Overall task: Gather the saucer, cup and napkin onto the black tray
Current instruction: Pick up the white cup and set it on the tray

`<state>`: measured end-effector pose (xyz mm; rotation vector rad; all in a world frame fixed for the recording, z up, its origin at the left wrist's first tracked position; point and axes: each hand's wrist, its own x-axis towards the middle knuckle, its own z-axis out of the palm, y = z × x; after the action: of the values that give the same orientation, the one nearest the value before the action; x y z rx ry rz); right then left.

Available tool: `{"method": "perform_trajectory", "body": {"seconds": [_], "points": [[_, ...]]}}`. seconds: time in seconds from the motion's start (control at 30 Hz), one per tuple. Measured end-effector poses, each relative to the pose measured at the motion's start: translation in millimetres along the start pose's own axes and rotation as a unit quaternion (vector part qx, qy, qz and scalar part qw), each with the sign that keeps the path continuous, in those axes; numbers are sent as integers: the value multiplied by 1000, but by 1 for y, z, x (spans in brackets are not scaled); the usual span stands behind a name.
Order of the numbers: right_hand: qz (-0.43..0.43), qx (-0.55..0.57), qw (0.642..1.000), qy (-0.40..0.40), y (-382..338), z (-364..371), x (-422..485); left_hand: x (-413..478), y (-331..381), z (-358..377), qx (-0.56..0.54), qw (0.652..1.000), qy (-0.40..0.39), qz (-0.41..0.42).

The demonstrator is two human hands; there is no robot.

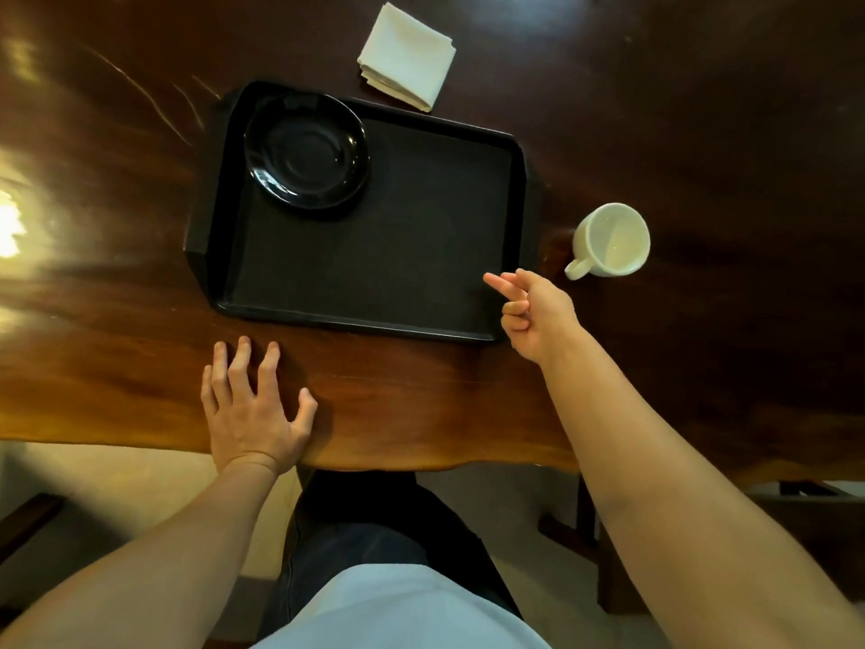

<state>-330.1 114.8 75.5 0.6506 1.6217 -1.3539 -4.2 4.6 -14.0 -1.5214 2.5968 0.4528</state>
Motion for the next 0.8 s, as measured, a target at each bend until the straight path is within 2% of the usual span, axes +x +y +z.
{"method": "perform_trajectory", "body": {"seconds": [0.17,0.3,0.37,0.5,0.6,0.8], "points": [[-42,-9,993,113,-6,-37,2,0,2,-4,-14,1000,6,-2],[-72,-69,983,153,-9,-40,8,0,-5,-8,-15,1000,19,-17],[-118,-88,969,197,-11,-68,9,-8,11,2,-30,999,10,10],[-157,-159,953,203,-12,-60,14,-2,4,-3,-23,1000,18,4],[-168,-172,946,217,-16,-54,25,-2,4,-2,-29,999,25,7],[-139,-59,963,224,-23,-43,42,-2,4,1,-33,999,36,7]]}}
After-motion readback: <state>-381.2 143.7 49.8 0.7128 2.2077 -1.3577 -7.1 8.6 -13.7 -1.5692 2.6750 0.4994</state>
